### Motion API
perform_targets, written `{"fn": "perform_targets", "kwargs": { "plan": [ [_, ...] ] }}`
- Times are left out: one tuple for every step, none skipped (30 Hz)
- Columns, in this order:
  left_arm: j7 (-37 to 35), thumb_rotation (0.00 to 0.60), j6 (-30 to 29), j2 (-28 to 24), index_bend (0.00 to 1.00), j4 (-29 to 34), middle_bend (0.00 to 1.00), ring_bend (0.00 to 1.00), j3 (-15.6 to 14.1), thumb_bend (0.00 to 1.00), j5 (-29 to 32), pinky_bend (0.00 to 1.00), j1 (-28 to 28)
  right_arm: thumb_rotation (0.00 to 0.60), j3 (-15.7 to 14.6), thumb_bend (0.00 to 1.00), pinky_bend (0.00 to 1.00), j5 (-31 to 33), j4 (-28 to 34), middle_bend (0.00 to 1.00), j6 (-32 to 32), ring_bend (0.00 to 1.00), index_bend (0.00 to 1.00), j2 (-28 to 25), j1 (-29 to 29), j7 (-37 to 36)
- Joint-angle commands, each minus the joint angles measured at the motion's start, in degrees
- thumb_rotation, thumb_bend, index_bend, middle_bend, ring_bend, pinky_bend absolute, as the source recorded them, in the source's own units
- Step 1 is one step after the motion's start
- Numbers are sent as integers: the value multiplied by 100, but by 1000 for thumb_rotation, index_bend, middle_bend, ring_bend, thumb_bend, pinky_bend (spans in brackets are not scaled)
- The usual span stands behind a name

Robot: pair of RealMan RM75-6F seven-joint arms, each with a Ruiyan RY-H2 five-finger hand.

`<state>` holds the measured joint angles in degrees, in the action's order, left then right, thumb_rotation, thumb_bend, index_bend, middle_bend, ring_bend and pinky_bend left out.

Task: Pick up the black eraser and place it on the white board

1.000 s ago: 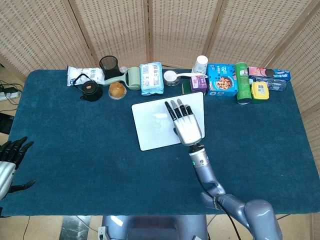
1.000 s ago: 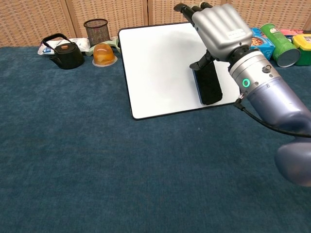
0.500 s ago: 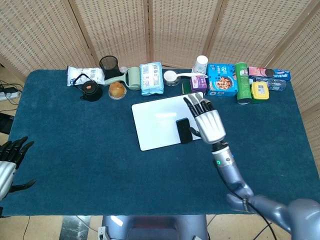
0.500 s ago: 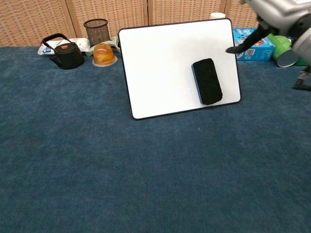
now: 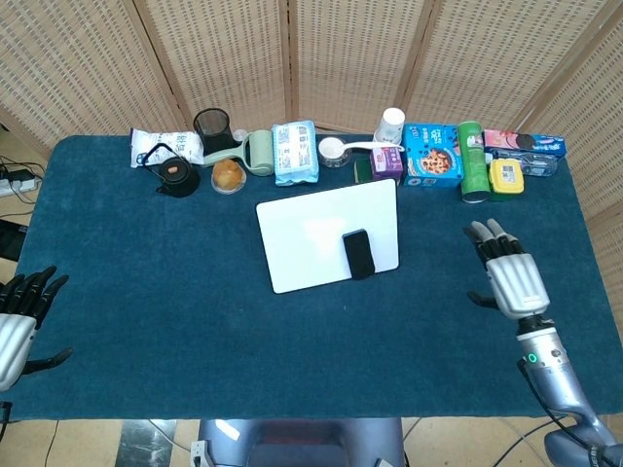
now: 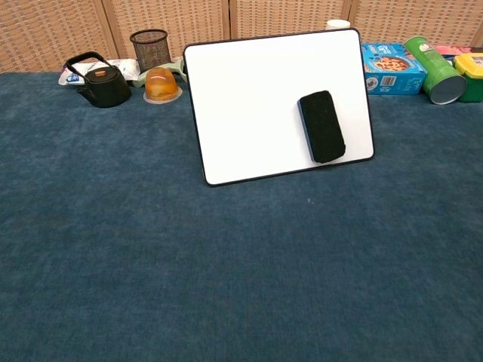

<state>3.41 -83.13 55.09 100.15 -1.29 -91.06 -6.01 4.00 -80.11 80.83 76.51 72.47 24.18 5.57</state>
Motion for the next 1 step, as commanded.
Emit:
{"fn": "perform_targets", "kwargs": {
  "plan": [
    [74,600,-18,31,0,15,0,0,7,156,2,5,8,600,-106,0,162,346,158,63,323,16,84,-173,-505,11]
  ]
}}
